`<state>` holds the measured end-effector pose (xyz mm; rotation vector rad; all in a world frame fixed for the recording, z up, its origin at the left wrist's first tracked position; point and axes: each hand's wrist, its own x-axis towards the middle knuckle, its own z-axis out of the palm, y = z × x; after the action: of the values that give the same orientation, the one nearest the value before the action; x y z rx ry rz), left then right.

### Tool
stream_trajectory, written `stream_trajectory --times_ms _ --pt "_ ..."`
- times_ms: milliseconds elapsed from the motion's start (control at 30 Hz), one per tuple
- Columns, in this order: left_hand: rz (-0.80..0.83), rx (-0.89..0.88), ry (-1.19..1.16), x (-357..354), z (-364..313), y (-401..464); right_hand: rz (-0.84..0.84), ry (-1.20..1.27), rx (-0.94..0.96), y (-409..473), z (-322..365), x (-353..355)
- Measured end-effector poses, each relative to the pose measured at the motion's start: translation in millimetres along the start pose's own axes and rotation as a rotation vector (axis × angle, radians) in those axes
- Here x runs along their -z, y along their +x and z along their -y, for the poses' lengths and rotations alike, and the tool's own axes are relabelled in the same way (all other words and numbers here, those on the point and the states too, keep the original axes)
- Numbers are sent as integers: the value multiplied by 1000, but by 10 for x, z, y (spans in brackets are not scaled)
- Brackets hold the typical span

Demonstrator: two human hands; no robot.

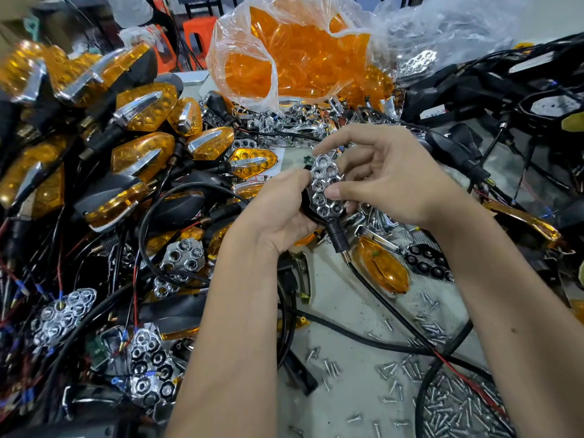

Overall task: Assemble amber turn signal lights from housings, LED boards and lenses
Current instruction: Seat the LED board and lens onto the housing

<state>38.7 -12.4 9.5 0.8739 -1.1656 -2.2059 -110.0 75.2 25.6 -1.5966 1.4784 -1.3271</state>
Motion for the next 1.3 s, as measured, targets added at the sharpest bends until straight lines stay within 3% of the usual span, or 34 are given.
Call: stream_trajectory --times_ms 400,567,833,1100,1300 --pt "-24 34 42 -3 -40 -41 1 19 20 7 4 -29" --pt "11 60 36 45 -15 -5 -16 -133 45 12 17 -50" --pt "44 67 34 89 26 19 16 -133 40 11 -8 -71" --pt "-32 79 -22 51 37 13 -10 -123 40 35 -92 -60" --pt "23 82 -80 46 31 8 -45 -185 24 34 -106 -45"
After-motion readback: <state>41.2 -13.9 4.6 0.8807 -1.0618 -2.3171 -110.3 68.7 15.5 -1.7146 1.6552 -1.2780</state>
